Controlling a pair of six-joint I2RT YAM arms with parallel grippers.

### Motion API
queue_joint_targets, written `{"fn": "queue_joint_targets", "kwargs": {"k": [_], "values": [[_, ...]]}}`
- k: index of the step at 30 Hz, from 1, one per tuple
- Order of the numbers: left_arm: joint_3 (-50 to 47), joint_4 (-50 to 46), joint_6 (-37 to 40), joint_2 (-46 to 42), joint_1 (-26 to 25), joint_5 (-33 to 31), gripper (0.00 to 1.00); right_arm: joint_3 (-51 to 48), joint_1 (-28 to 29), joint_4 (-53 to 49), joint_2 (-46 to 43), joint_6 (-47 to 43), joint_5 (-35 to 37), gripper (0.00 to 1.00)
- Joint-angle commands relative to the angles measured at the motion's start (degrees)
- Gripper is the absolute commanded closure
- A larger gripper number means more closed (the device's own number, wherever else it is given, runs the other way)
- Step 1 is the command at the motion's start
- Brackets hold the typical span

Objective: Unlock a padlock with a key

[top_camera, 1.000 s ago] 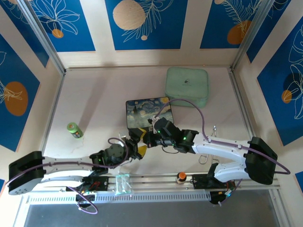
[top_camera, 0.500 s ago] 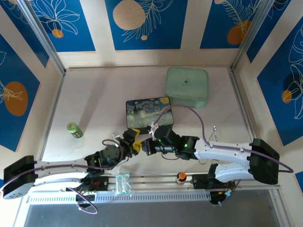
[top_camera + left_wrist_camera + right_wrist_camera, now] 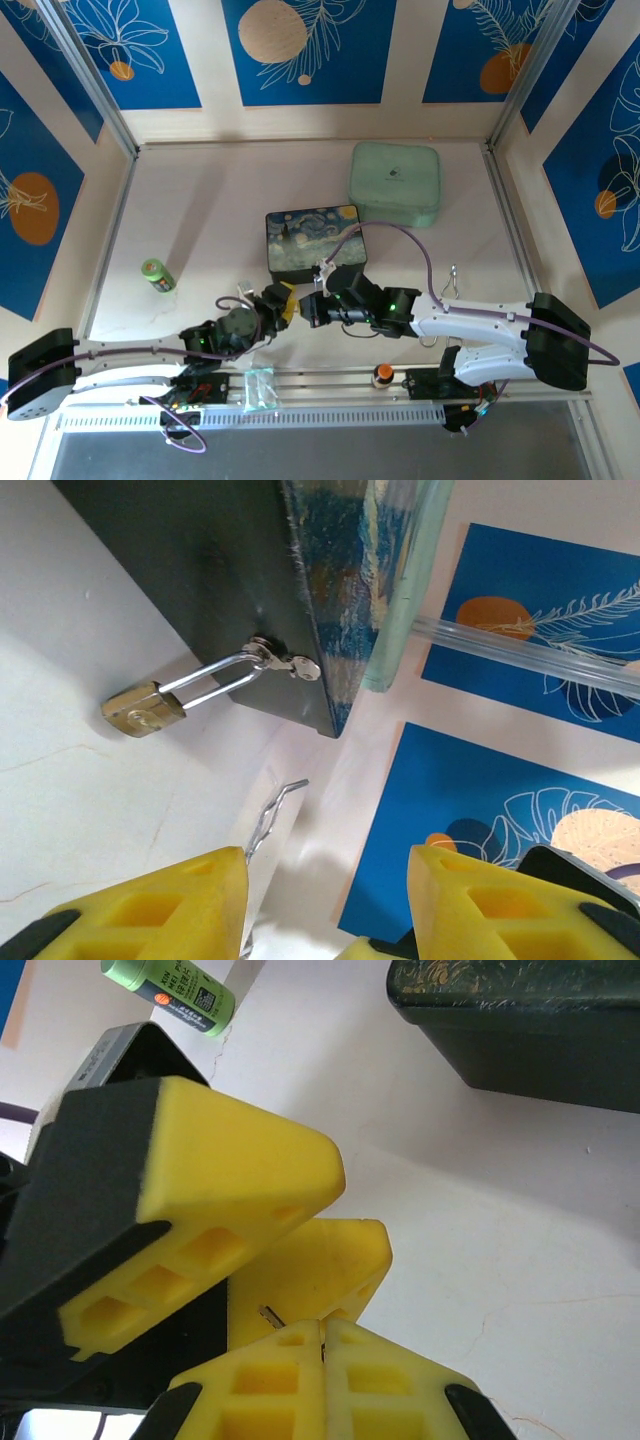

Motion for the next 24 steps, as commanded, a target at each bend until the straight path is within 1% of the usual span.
{"fn": "queue_joint_targets", "kwargs": {"k": [1, 4, 6, 7, 9, 14, 17, 24], "values": [[0.9, -2.0, -0.4, 0.05, -0.31, 0.53, 0.55, -0.2, 0.85, -0.64, -1.42, 0.26, 2.91, 1.0], [0.93, -2.16, -0.4, 0.06, -0.31, 0.68, 0.61, 0.46, 1.41, -1.17, -1.14, -0.22, 3.82, 1.0], [0.82, -2.17, -0.47, 0.11, -0.31, 0.79, 0.75, 0.92, 1.76, -1.46, -0.83, -0.47, 4.12, 1.0], [0.76, -2.25, -0.52, 0.09, -0.31, 0.88, 0.79, 1.17, 1.96, -1.64, -0.66, -0.56, 4.41, 1.0], [0.74, -2.75, -0.56, -0.04, -0.31, 0.9, 0.81, 1.31, 2.13, -1.72, -0.59, -0.4, 4.64, 1.0], [0.56, -4.39, -0.95, -0.39, -0.31, 1.03, 0.81, 1.48, 2.34, -2.06, -0.91, -0.24, 5.51, 1.0], [0.47, -5.31, -1.0, -0.7, -0.31, 1.0, 0.88, 1.58, 2.53, -2.25, -0.83, -0.11, 5.98, 1.0], [0.31, -6.28, -1.06, -0.84, -0.31, 0.92, 0.9, 1.83, 3.27, -2.34, -1.0, 0.32, 7.54, 1.0]]}}
